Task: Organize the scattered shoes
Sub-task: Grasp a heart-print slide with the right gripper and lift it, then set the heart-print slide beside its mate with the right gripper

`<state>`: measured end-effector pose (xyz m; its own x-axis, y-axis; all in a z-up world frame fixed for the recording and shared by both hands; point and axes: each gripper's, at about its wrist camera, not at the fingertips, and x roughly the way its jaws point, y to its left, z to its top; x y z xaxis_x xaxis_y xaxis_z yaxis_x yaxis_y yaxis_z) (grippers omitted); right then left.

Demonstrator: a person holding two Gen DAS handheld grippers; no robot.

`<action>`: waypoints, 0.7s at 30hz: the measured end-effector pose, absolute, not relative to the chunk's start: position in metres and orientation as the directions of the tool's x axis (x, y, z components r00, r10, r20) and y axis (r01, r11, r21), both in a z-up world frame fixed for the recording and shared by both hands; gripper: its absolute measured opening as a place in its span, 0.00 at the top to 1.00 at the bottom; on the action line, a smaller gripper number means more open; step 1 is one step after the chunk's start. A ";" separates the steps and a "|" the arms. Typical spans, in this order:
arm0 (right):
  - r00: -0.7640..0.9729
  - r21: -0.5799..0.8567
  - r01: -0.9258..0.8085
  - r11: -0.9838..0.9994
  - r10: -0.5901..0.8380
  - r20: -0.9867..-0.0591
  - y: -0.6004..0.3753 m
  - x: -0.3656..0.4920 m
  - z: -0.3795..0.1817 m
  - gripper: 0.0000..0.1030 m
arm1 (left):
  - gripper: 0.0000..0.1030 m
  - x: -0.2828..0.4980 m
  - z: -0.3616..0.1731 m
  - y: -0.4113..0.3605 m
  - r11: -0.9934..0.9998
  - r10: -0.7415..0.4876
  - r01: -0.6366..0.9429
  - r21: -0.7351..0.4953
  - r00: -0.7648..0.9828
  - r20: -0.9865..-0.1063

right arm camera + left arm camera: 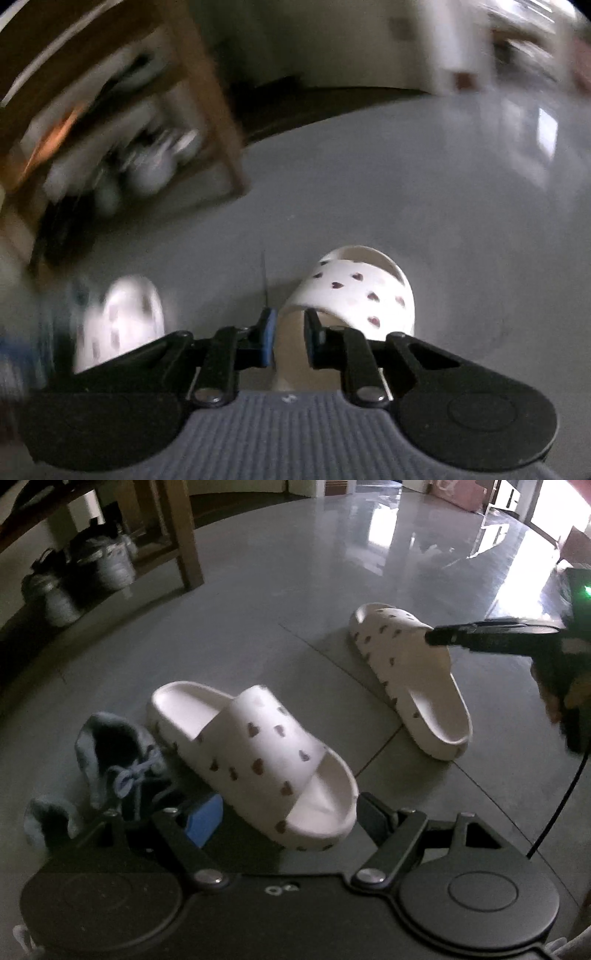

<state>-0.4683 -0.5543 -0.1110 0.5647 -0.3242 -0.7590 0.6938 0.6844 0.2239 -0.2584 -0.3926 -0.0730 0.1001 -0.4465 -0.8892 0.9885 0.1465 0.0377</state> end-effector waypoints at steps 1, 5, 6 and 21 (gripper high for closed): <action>0.522 0.203 0.706 0.678 -0.304 -0.797 -0.559 -0.465 -0.111 0.78 | 0.22 -0.259 -0.073 -0.393 0.150 -0.444 0.988 0.039 0.102 -0.890; 0.657 0.384 0.691 0.612 -0.310 -0.687 -0.549 -0.470 -0.088 0.28 | 0.22 -0.261 -0.071 -0.396 0.166 -0.436 0.985 0.042 0.112 -0.893; 0.690 0.394 0.658 0.642 -0.302 -0.658 -0.541 -0.461 -0.080 0.11 | 0.22 -0.261 -0.070 -0.396 0.170 -0.434 0.984 0.043 0.114 -0.894; 0.663 0.226 0.503 0.834 -0.205 -0.720 -0.494 -0.367 -0.059 0.12 | 0.22 -0.239 -0.075 -0.370 0.302 -0.394 0.949 0.087 0.207 -0.895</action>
